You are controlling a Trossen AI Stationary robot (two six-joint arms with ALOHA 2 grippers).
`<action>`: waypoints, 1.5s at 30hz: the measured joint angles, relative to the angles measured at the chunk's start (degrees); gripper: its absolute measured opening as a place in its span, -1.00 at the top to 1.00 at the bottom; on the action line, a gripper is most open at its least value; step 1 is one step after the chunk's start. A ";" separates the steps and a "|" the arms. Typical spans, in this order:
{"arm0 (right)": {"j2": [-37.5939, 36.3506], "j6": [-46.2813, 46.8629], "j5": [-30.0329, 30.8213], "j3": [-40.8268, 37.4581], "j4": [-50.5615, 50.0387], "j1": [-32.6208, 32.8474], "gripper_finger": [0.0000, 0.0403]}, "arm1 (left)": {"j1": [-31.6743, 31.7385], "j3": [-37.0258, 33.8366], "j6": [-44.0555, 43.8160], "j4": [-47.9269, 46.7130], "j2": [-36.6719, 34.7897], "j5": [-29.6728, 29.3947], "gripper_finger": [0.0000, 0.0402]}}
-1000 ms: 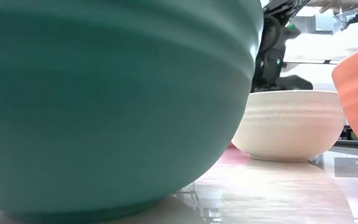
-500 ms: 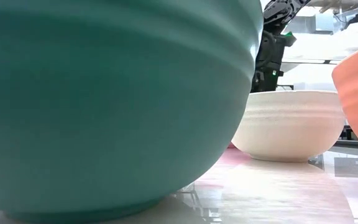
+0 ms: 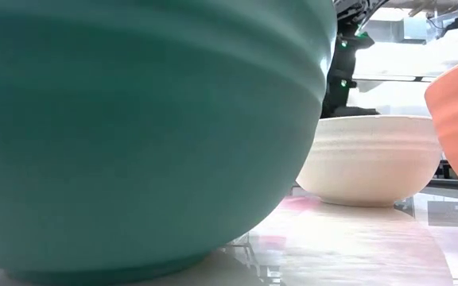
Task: Nest bowls inside each other
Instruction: Stack the pink bowl on top of the blue bowl
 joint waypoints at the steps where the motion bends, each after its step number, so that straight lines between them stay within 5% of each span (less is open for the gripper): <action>1: 0.00 -0.01 0.00 0.75 -0.45 -0.09 0.95 | 0.00 0.00 0.00 0.02 0.00 0.00 0.08; 19: 0.00 -6.22 -0.07 16.57 2.75 -2.44 0.95 | 0.00 0.00 0.22 -0.02 0.00 -0.04 0.08; 45: 3.33 -25.29 -12.73 17.99 20.73 4.35 0.95 | 0.01 -0.02 0.04 0.00 -0.02 -0.04 0.08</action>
